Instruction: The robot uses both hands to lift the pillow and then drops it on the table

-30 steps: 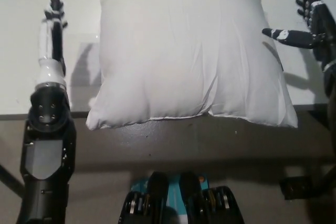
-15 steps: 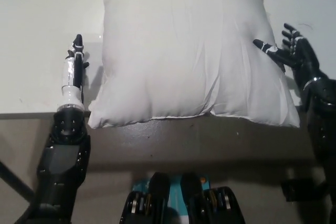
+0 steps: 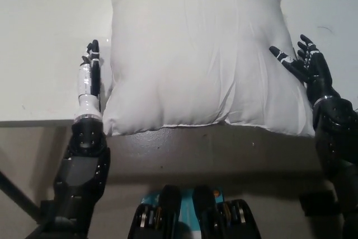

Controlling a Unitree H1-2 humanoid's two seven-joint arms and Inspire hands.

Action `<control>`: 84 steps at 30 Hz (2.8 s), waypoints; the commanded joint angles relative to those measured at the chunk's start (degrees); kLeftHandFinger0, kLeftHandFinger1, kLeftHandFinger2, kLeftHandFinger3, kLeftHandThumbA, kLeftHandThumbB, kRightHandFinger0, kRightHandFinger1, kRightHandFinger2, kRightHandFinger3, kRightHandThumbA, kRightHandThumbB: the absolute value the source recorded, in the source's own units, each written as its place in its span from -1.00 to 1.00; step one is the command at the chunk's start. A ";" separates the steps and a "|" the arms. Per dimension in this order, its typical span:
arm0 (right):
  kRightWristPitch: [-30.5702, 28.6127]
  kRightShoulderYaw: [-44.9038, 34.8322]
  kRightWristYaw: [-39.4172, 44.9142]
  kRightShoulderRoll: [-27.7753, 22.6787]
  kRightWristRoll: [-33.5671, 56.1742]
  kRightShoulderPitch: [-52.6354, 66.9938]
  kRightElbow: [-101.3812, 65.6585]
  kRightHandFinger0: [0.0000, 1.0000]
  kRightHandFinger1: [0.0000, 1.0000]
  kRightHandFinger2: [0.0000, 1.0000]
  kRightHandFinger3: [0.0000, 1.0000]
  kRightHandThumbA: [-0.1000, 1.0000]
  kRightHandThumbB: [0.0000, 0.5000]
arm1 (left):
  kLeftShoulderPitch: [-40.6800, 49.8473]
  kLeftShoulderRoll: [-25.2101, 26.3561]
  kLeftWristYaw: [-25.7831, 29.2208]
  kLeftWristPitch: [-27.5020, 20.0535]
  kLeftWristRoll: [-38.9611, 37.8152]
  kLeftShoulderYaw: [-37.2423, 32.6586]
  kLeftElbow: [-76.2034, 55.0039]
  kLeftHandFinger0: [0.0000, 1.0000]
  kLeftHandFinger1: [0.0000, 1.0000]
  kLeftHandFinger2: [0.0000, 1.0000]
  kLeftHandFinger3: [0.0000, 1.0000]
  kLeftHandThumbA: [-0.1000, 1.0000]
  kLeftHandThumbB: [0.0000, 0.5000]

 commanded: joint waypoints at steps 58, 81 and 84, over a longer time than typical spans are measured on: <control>7.75 7.31 6.96 4.09 5.58 -2.41 -25.30 1.00 1.00 1.00 1.00 1.00 0.58 | -7.71 -9.73 -0.36 8.24 -2.18 -7.49 -14.87 1.00 1.00 1.00 1.00 1.00 -0.34; 13.87 9.23 4.00 -0.62 -0.45 -11.52 -49.67 1.00 1.00 1.00 1.00 1.00 0.82 | -15.49 -9.68 -0.48 16.92 -3.60 -7.33 -34.70 1.00 1.00 1.00 1.00 1.00 -0.31; 14.64 8.97 3.78 -0.60 -0.11 -11.43 -50.49 1.00 1.00 1.00 1.00 1.00 0.80 | -15.52 -9.58 -0.31 17.56 -3.53 -7.23 -35.23 1.00 1.00 1.00 1.00 1.00 -0.36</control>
